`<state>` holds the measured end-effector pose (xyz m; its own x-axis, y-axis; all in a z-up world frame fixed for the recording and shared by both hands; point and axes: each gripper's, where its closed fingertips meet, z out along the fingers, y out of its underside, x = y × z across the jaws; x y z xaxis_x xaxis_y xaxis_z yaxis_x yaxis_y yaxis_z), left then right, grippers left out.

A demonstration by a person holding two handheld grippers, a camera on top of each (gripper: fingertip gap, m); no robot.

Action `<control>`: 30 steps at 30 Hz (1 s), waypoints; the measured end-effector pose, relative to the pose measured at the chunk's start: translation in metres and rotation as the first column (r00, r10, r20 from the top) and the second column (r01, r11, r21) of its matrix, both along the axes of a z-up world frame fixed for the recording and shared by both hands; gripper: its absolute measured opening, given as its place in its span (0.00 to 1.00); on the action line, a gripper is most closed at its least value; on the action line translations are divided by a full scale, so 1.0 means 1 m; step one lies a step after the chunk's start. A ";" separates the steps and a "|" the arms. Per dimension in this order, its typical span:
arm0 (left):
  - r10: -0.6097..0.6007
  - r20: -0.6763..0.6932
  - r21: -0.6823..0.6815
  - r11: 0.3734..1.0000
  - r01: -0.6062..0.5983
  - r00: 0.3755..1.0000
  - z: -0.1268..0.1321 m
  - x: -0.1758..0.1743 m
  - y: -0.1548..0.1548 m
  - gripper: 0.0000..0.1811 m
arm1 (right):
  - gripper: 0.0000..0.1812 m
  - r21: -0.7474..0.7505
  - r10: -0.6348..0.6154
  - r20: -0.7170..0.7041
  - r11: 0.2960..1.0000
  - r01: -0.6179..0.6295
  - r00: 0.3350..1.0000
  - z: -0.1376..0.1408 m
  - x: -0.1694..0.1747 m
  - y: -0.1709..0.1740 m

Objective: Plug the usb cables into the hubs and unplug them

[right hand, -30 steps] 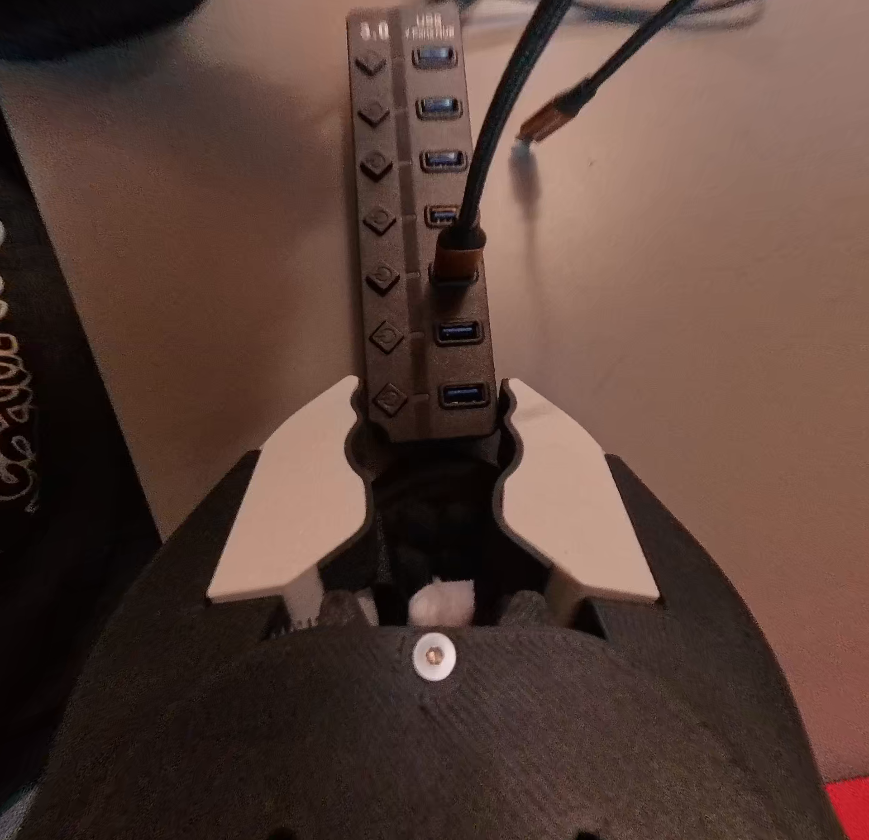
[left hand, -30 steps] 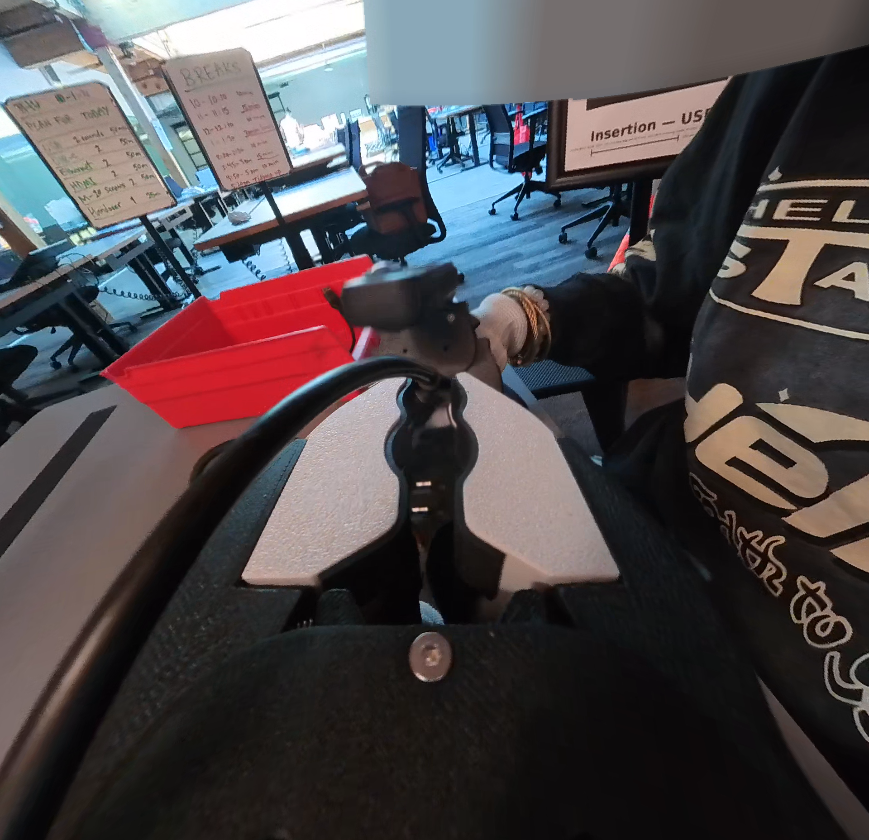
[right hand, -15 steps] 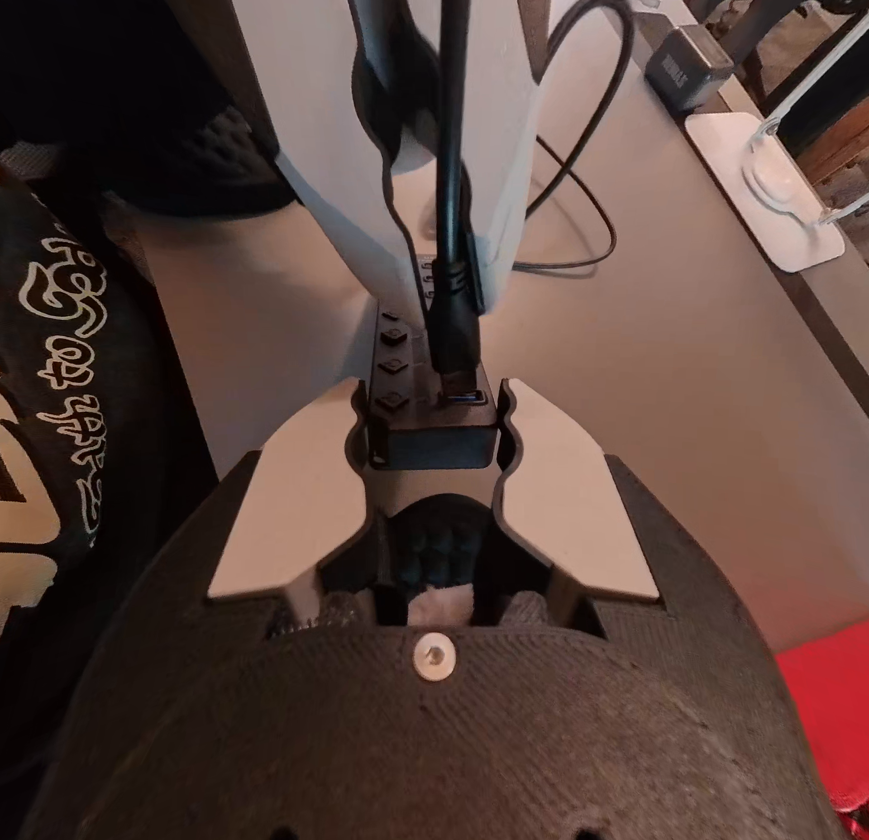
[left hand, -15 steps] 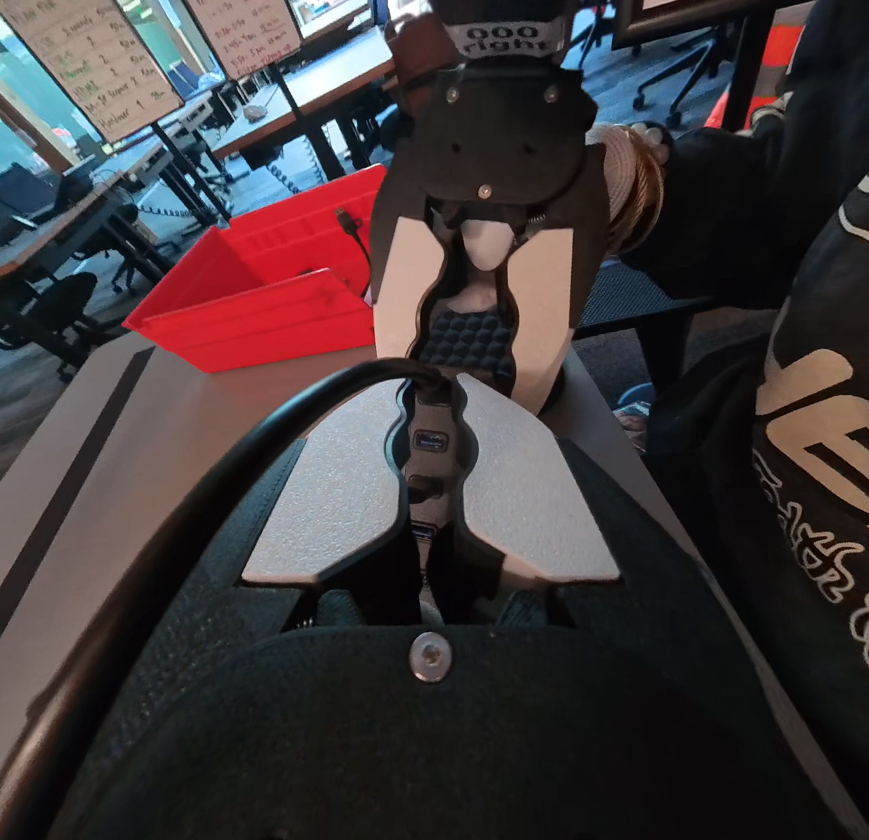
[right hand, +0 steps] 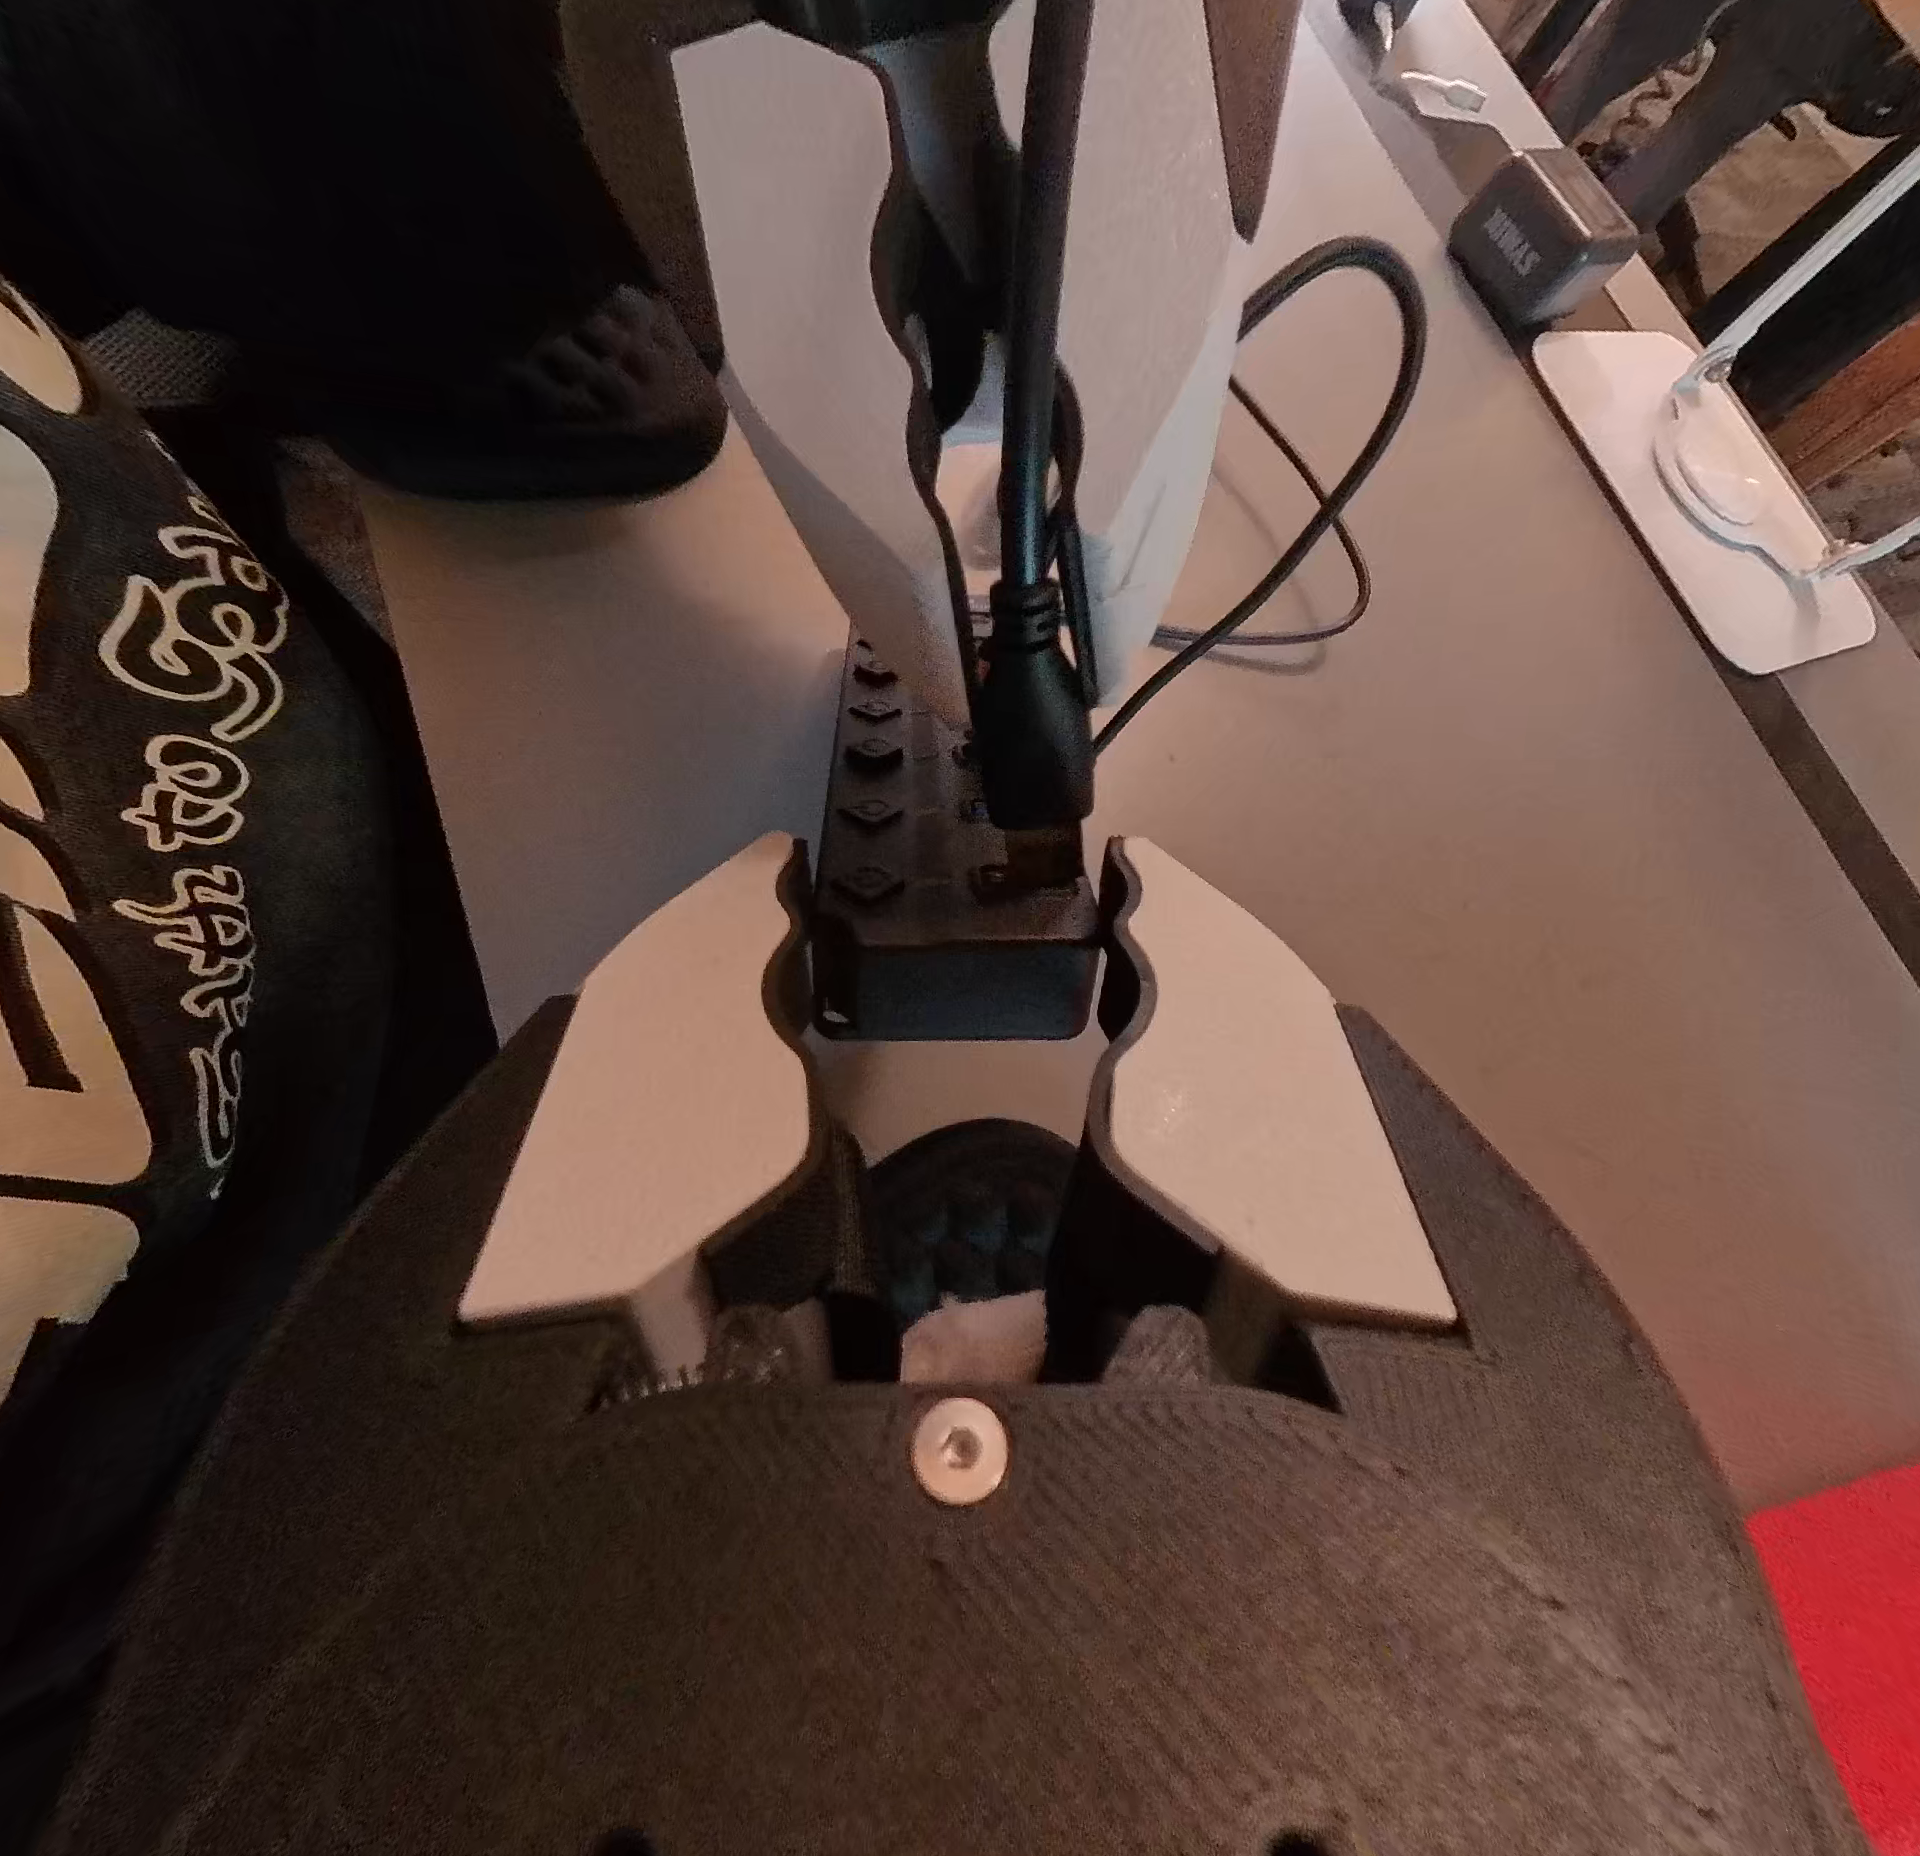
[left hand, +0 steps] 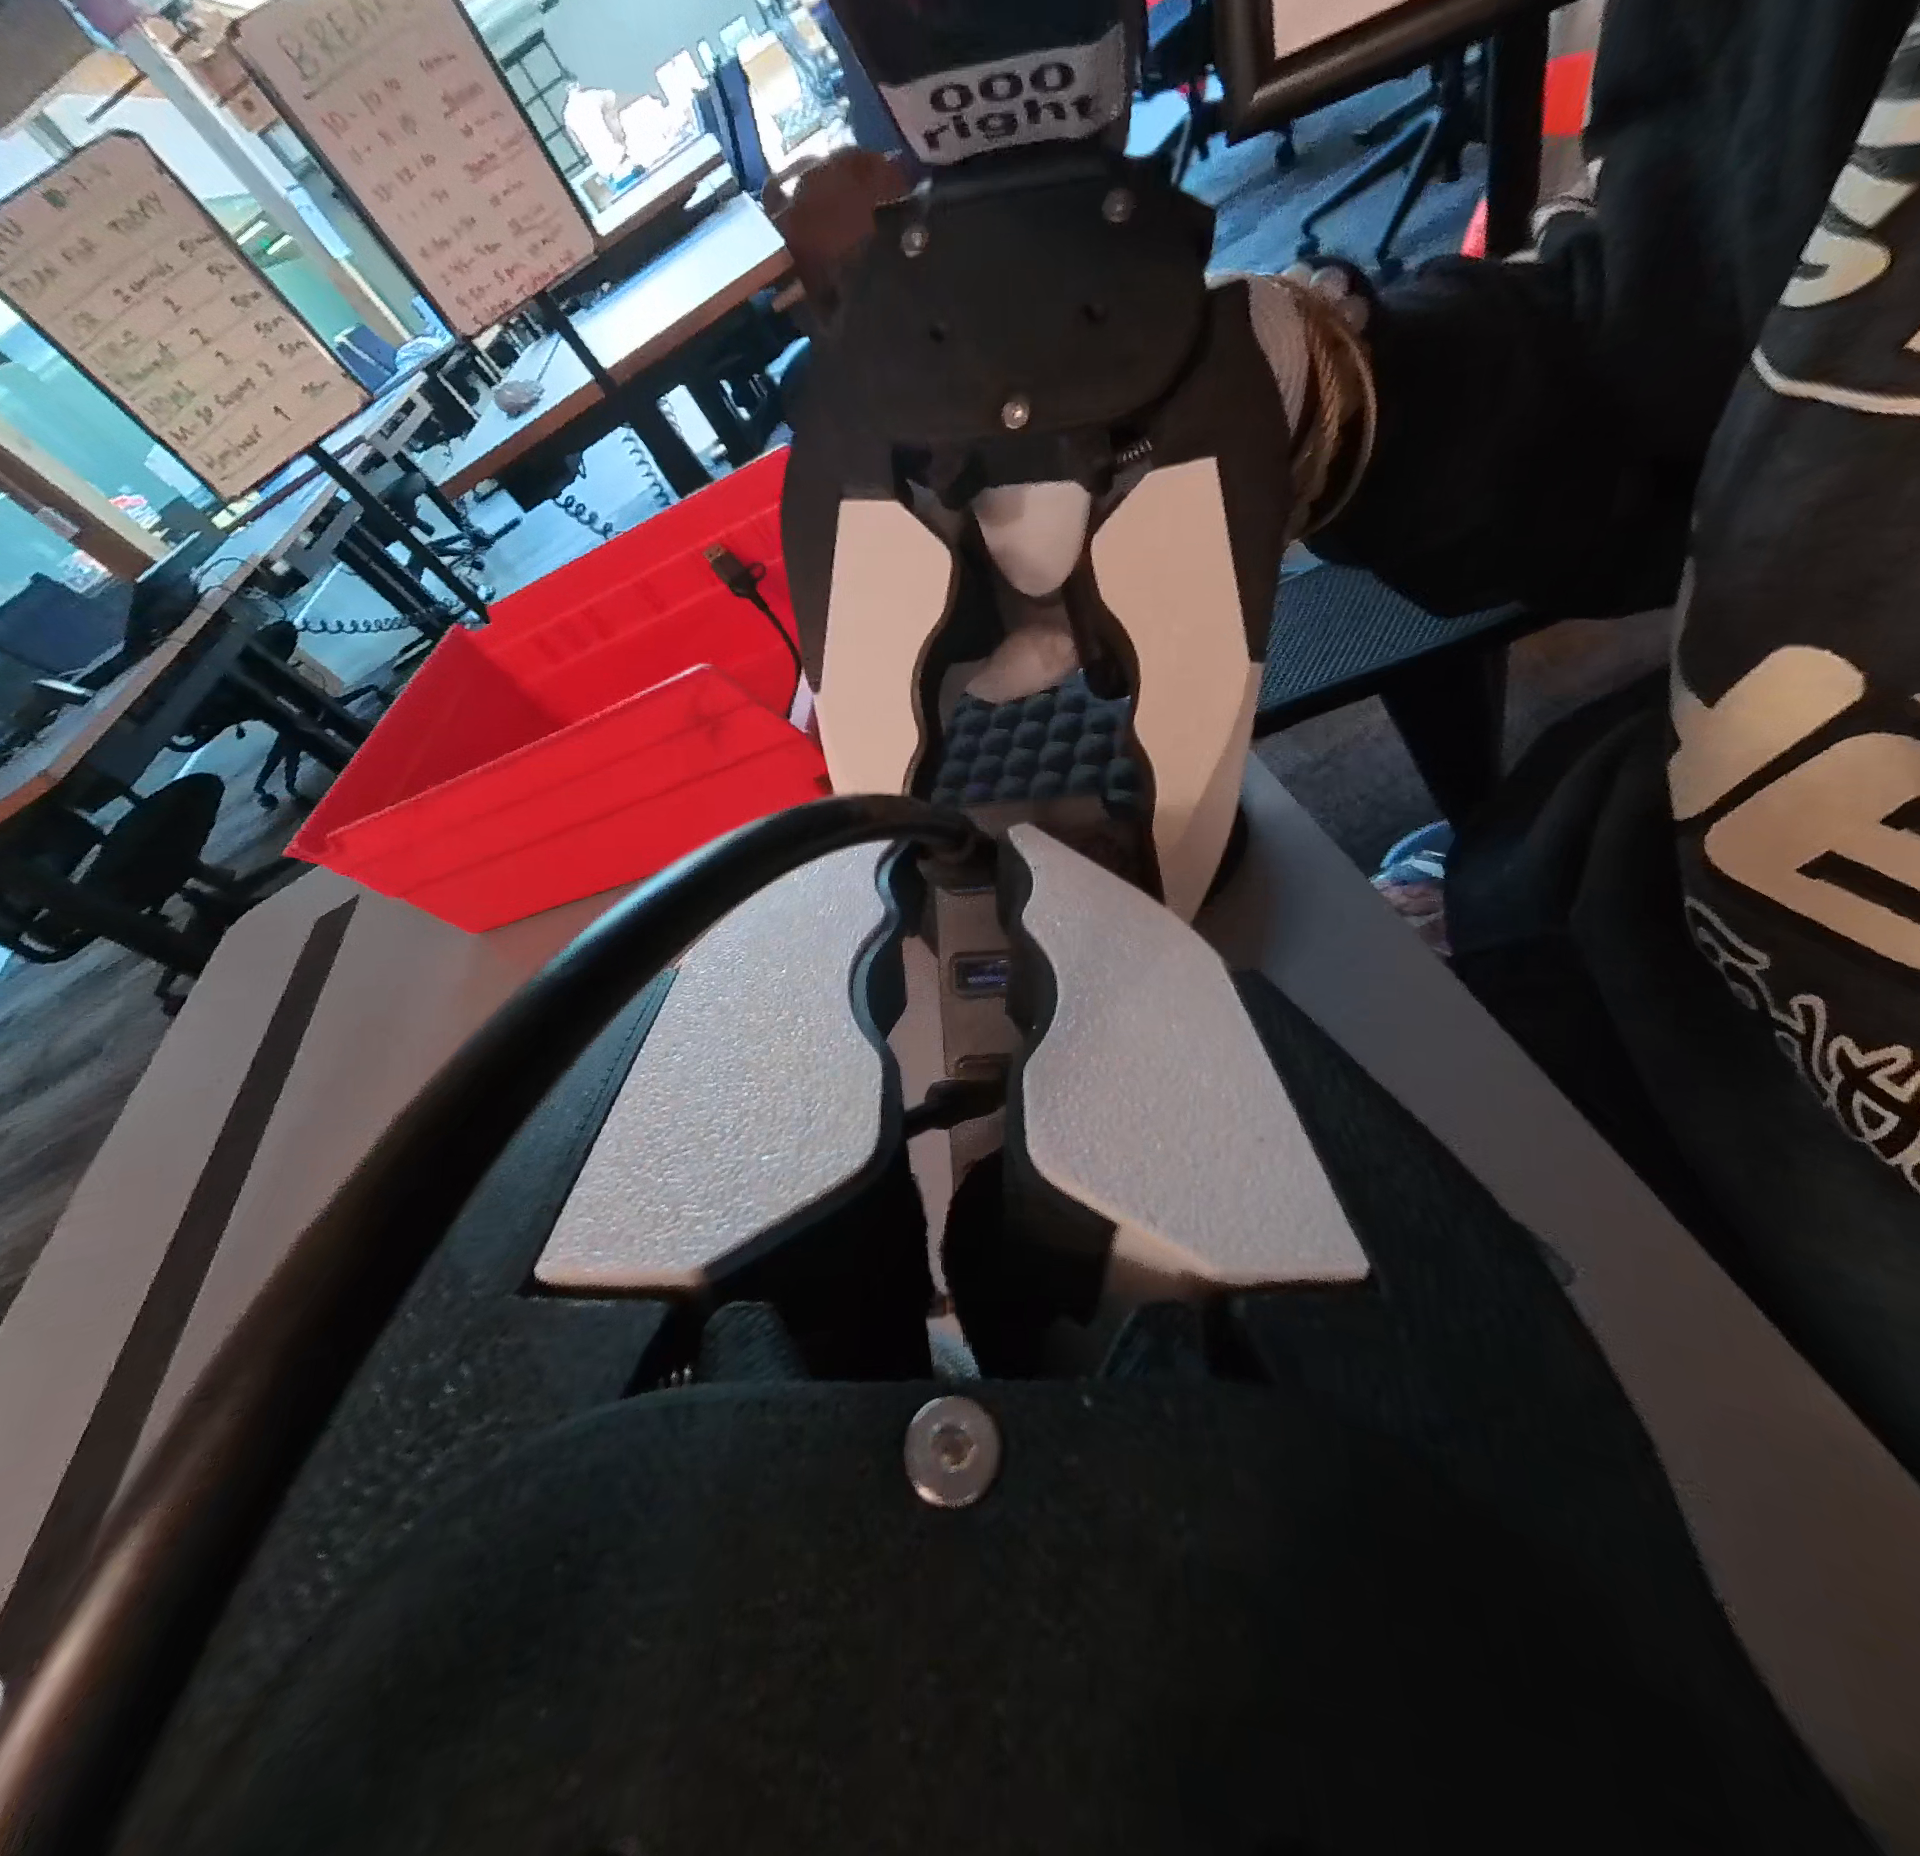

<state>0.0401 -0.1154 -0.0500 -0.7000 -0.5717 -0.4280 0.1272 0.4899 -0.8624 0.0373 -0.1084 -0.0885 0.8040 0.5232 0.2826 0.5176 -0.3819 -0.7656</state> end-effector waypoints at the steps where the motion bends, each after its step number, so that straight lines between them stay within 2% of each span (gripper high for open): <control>1: -0.013 -0.009 -0.003 1.000 0.013 1.000 0.001 -0.001 -0.002 0.08 | 0.30 0.006 0.006 -0.001 1.000 -0.006 1.000 0.001 -0.001 0.000; 10: -0.054 -0.132 -0.051 0.998 0.047 0.990 -0.010 0.000 -0.003 0.07 | 0.29 0.009 0.020 -0.019 1.000 -0.020 1.000 -0.002 -0.005 0.000; 13: -0.046 -0.184 0.003 0.999 0.048 0.982 -0.021 0.002 -0.005 0.08 | 0.29 -0.037 0.021 -0.024 0.999 -0.022 0.999 -0.014 -0.005 0.000; 19: -0.052 -0.324 0.018 0.998 0.061 0.945 -0.045 0.008 -0.006 0.08 | 0.27 -0.062 0.041 -0.143 0.997 -0.051 0.989 -0.032 -0.008 -0.001; 22: -0.029 -0.288 0.081 0.995 0.055 0.957 -0.053 0.008 -0.005 0.08 | 0.27 -0.079 0.039 -0.134 0.996 -0.050 0.990 -0.041 -0.008 -0.001; 25: -0.011 -0.309 0.067 0.997 0.033 0.951 -0.056 0.011 -0.002 0.08 | 0.27 -0.088 0.044 -0.178 0.994 -0.061 0.983 -0.043 -0.005 0.002; 26: -0.012 -0.314 0.069 0.997 0.035 0.949 -0.056 0.010 -0.002 0.08 | 0.30 -0.109 0.028 -0.207 0.993 -0.051 0.978 -0.044 -0.003 0.004; 28: -0.005 -0.307 0.071 0.997 0.028 0.952 -0.054 0.010 0.001 0.08 | 0.49 -0.193 -0.015 -0.221 0.981 -0.029 0.975 -0.055 0.002 0.006; 30: 0.018 -0.280 0.055 0.998 -0.003 0.960 -0.049 0.012 0.005 0.08 | 0.60 -0.282 -0.012 -0.220 0.958 -0.052 0.976 -0.069 0.000 0.005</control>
